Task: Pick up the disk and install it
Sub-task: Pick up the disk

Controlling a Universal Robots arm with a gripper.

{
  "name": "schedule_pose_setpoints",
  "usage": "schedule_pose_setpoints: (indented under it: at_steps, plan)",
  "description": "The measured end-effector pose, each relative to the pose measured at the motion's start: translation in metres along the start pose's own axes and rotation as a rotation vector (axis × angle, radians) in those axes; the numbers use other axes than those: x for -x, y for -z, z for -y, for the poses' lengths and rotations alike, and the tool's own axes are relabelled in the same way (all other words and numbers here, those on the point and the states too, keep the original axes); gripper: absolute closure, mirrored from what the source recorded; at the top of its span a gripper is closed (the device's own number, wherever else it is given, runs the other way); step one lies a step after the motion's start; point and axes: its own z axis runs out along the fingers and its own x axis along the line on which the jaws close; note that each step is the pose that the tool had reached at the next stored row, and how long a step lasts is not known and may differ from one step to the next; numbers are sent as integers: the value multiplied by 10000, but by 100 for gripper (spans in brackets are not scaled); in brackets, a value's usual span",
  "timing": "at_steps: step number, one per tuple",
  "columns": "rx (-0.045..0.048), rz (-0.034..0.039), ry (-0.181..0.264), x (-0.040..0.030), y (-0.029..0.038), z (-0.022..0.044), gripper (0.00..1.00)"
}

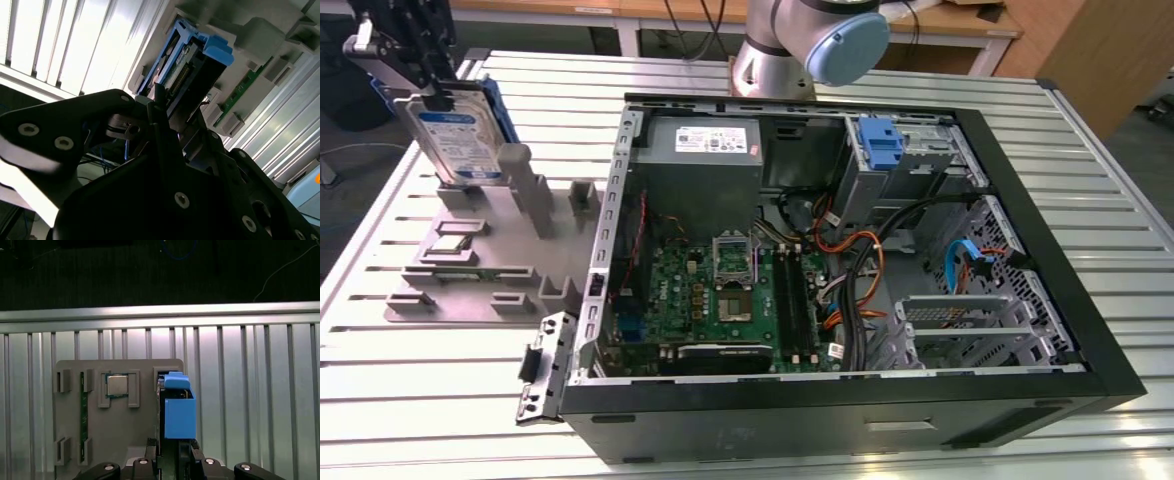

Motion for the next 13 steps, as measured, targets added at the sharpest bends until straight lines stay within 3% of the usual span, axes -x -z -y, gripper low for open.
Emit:
schedule_pose_setpoints:
  at_steps: [13]
  plan:
    - [-12,6,1,1,60,0,65]
